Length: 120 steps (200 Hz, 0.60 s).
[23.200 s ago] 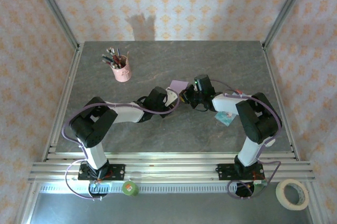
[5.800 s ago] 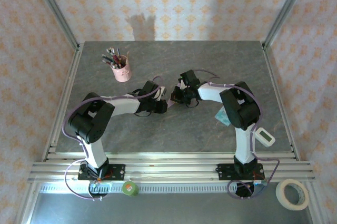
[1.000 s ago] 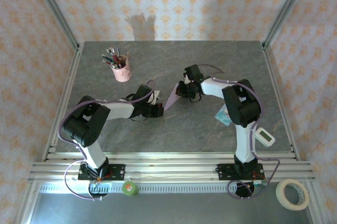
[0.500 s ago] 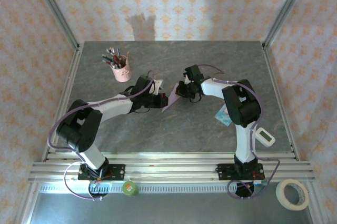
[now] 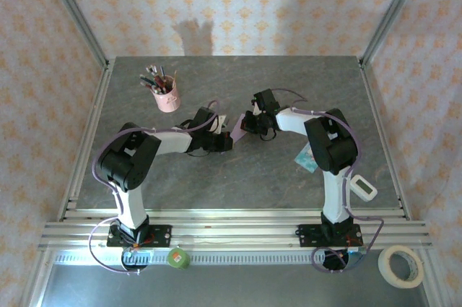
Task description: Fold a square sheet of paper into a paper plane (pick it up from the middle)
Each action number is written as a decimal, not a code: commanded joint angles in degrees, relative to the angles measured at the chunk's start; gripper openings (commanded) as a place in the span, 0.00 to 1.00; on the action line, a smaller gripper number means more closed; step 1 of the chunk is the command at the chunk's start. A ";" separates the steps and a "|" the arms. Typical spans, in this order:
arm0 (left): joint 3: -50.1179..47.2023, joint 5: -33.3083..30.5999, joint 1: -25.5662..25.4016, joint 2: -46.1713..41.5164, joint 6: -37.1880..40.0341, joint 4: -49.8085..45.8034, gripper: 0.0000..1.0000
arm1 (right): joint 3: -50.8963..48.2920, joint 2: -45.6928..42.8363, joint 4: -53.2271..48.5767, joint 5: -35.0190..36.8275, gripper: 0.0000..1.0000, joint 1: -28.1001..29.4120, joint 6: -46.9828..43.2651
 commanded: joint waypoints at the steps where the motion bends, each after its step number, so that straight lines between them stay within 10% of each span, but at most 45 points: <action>1: -1.47 -0.76 0.78 1.14 0.03 1.36 0.00 | -2.90 3.37 -5.09 3.88 0.00 -0.24 -1.34; 120: -7.30 1.56 1.73 1.36 -1.38 4.58 0.00 | 2.18 -5.14 -4.61 -2.60 0.03 3.14 -6.97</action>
